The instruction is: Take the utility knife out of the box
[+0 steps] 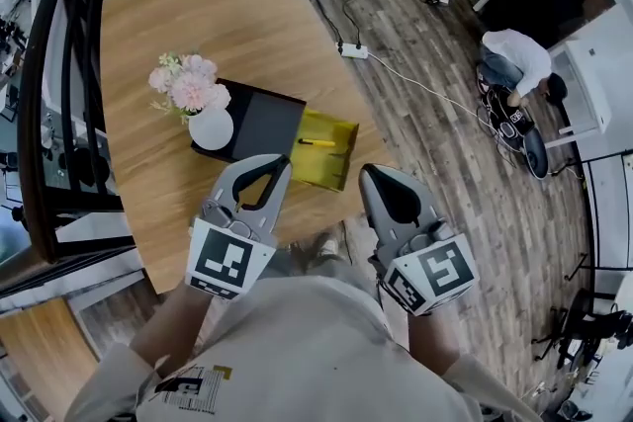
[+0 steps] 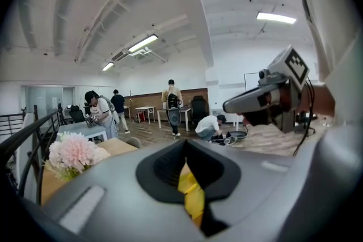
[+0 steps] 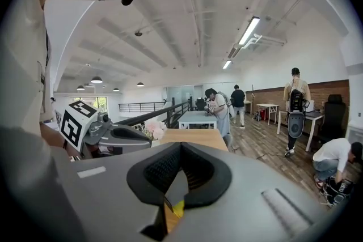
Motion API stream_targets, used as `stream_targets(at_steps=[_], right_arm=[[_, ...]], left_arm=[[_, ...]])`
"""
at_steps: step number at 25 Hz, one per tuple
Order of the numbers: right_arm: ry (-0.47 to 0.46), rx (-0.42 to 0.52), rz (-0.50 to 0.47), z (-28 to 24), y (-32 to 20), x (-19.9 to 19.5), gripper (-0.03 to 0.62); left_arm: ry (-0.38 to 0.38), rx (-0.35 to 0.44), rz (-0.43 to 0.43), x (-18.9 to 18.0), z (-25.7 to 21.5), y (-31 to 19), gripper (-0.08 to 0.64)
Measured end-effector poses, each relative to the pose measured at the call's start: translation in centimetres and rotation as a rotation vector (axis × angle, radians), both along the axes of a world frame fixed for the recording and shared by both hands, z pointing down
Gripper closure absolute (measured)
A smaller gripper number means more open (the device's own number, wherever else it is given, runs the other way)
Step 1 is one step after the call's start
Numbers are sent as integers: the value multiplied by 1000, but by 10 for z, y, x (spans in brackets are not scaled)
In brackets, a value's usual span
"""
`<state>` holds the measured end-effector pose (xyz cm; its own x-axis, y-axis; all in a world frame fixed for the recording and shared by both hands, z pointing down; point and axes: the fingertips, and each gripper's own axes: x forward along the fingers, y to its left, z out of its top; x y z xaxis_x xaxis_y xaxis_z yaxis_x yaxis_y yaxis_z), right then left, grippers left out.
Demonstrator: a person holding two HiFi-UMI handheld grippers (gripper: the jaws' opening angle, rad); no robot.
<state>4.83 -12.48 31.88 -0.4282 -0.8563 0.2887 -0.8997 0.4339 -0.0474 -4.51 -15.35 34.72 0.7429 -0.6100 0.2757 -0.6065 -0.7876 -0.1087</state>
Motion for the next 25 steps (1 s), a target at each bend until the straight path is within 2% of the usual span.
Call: stream_targets(at_steps=[12, 17, 18, 20, 25], right_arm=[[16, -23, -92, 15, -36, 32, 591], [-98, -101, -171, 31, -56, 42, 589], [-82, -108, -186, 35, -60, 44, 587], [-37, -123, -218, 45, -70, 44, 527], [64, -187, -307, 81, -91, 34, 482]], left_arm=[[-29, -28, -115, 19, 15, -29, 557], [-48, -32, -152, 28, 20, -41, 558], [-52, -34, -160, 29, 21, -44, 558], [-61, -48, -173, 30, 26, -47, 557], [-101, -98, -177, 30, 51, -57, 557]])
